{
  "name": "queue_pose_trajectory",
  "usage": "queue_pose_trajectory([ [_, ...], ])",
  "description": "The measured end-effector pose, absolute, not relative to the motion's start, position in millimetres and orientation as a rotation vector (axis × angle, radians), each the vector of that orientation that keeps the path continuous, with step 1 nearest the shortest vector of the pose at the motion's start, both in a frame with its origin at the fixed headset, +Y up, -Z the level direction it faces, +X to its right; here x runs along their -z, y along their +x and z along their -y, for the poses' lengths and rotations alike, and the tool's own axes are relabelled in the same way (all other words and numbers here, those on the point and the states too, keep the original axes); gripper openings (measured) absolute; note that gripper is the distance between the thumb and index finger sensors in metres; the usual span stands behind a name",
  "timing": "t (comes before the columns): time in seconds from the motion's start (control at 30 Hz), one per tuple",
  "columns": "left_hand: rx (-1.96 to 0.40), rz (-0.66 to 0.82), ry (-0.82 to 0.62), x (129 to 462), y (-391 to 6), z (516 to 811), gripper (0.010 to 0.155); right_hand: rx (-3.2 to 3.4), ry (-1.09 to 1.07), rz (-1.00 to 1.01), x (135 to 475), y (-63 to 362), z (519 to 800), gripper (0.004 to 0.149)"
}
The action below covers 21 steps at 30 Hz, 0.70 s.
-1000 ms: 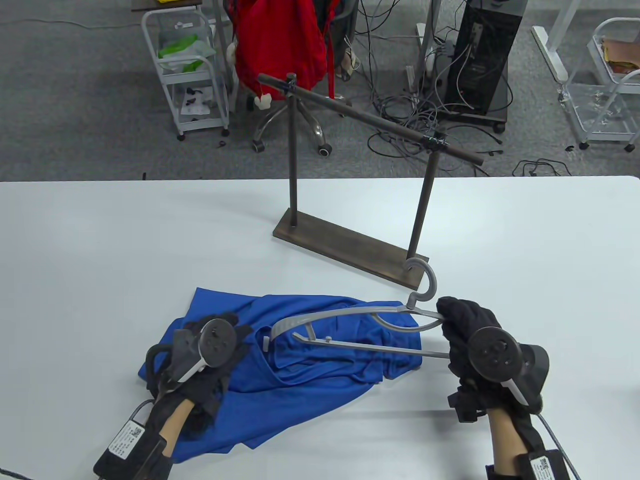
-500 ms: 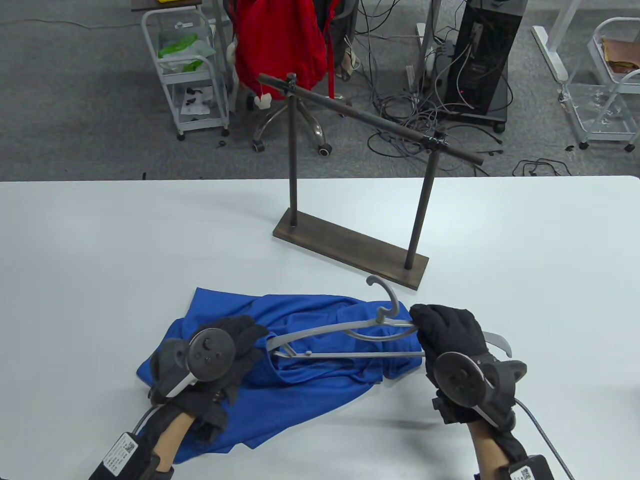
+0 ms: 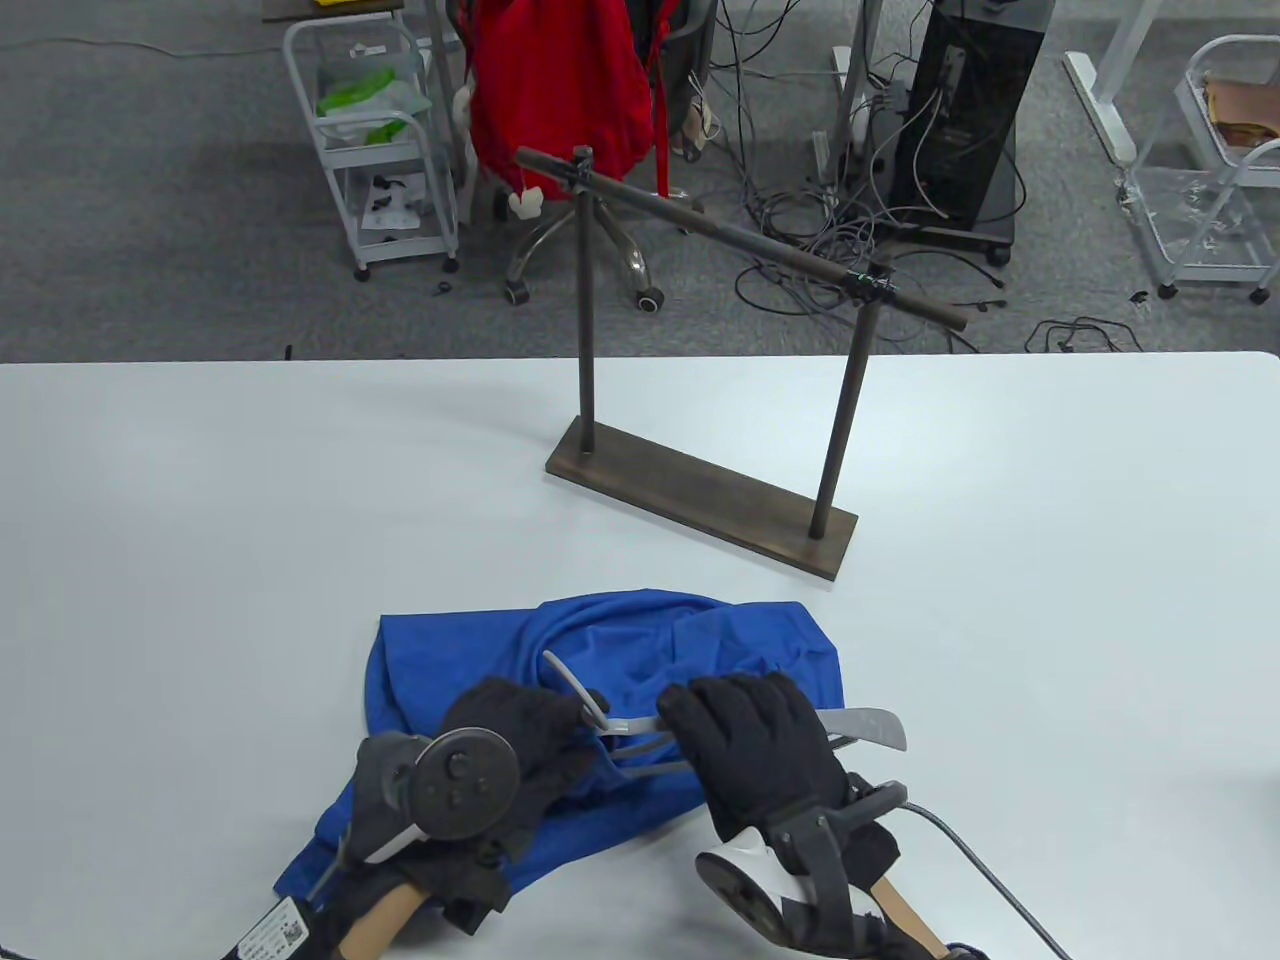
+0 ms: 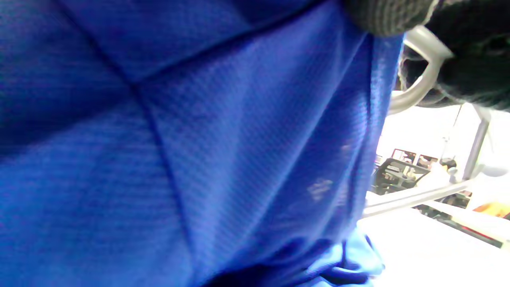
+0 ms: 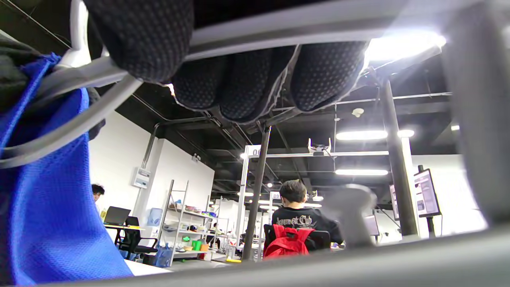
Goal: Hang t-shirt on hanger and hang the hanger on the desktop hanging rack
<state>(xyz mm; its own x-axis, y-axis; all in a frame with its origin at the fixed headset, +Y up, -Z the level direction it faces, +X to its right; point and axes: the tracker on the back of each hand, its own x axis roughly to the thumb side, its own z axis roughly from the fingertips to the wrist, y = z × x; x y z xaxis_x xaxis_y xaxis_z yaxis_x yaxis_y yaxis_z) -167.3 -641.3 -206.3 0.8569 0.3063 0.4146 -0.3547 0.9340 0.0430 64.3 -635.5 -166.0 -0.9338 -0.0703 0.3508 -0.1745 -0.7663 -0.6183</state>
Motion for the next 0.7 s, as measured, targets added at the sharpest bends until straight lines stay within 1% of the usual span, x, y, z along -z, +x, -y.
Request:
queue_pose_trajectory([
  [0.07,-0.34,0.403,0.135,206.4,-167.6,639.7,0.053,-2.843,0.552,1.043,166.6,64.7,636.2,0.046],
  [0.13,-0.349,0.385,0.154,206.9,-169.7,637.5,0.053,-2.858,0.577,1.098,164.4,63.6,637.1,0.048],
  [0.2,-0.346,0.355,0.195,207.2,-172.8,635.9,0.053,-2.866,0.624,1.194,159.2,60.7,637.0,0.054],
  [0.27,-0.355,0.328,0.223,207.9,-176.2,634.6,0.053,-2.884,0.653,1.351,152.0,56.4,635.9,0.056],
  [0.33,-0.388,0.298,0.24,208.2,-179.7,632.0,0.053,-2.865,0.727,1.476,145.8,51.2,636.2,0.055],
  [0.4,-0.399,0.282,0.281,207.1,-184.2,627.3,0.053,-2.84,0.812,1.495,142.0,46.9,638.4,0.051],
  [0.47,-0.403,0.276,0.323,205.3,-188.7,621.9,0.053,-2.848,0.883,1.407,143.2,44.1,641.8,0.045],
  [0.5,-0.407,0.273,0.347,204.1,-191.3,618.6,0.053,-2.868,0.882,1.343,146.2,43.4,644.9,0.045],
  [0.53,-0.412,0.272,0.358,203.4,-192.8,616.7,0.053,-2.889,0.879,1.3,149.0,43.0,646.5,0.045],
  [0.6,-0.437,0.273,0.382,201.3,-196.6,611.5,0.053,-2.977,0.865,1.12,159.2,42.9,653.0,0.047],
  [0.7,-0.464,0.277,0.399,198.5,-199.4,606.1,0.053,-3.057,0.843,0.931,169.2,42.8,660.8,0.053],
])
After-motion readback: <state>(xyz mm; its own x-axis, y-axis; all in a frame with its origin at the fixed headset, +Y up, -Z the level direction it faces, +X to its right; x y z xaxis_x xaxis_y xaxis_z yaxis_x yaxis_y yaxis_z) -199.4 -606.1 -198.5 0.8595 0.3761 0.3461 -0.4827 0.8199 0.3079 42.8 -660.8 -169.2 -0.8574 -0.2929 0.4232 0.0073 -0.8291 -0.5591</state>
